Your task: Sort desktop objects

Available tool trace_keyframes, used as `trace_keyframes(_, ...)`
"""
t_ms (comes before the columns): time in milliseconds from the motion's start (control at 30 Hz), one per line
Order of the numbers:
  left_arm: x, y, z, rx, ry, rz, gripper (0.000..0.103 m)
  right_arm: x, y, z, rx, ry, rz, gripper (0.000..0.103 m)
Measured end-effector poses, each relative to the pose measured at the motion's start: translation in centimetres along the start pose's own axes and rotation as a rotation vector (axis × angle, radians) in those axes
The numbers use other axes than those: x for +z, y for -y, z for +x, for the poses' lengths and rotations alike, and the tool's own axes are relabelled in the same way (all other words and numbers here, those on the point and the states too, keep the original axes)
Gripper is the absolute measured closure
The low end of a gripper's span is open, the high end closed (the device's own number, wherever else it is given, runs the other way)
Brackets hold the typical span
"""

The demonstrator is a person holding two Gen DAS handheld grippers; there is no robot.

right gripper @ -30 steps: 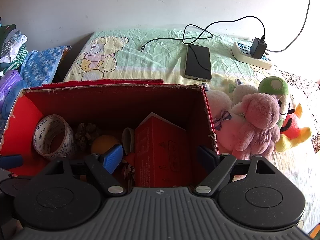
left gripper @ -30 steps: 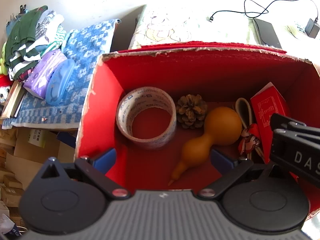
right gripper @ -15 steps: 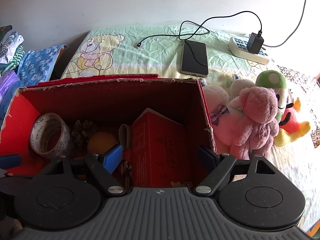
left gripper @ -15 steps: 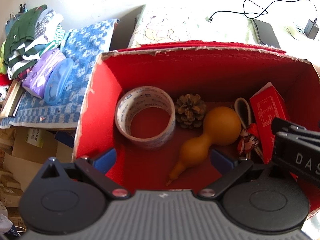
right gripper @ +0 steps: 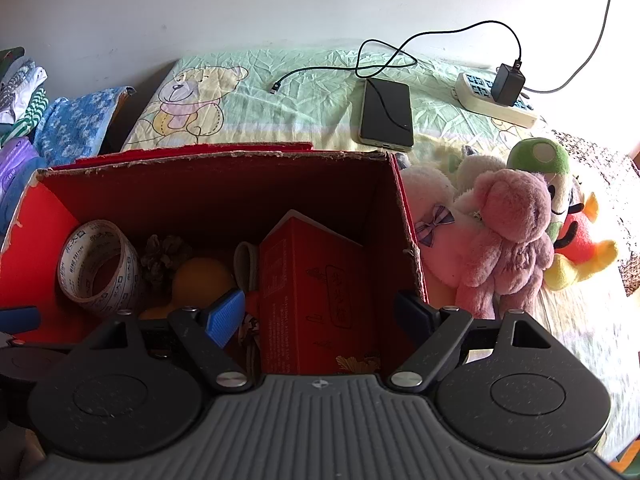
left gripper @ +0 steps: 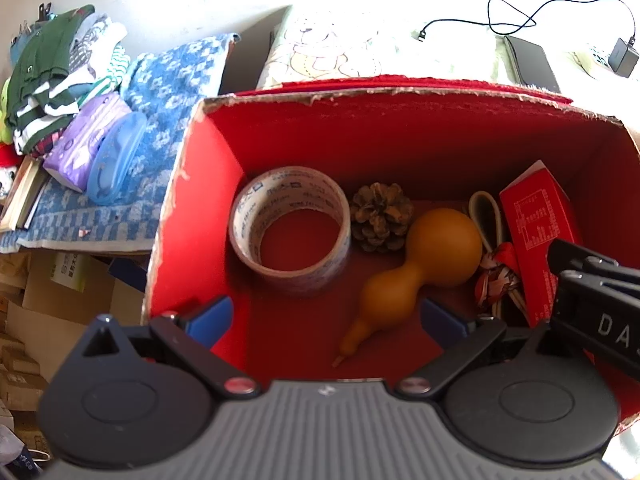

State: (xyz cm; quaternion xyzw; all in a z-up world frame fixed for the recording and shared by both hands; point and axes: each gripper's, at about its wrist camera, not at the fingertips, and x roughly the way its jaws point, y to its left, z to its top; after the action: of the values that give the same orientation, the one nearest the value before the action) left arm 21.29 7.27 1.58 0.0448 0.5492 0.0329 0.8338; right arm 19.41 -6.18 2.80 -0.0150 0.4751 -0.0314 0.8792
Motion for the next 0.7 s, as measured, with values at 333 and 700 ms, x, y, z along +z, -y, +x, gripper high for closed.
trace_keyframes(333,0.05,-0.21,-0.12,0.006,0.002,-0.009,0.003,0.17,-0.07,0.12,0.013,0.002,-0.007,0.019)
trace_keyframes(700,0.07,-0.42,-0.38,0.006,0.006,-0.018,0.003,0.29,-0.06,0.18,0.023,0.003,-0.016,0.018)
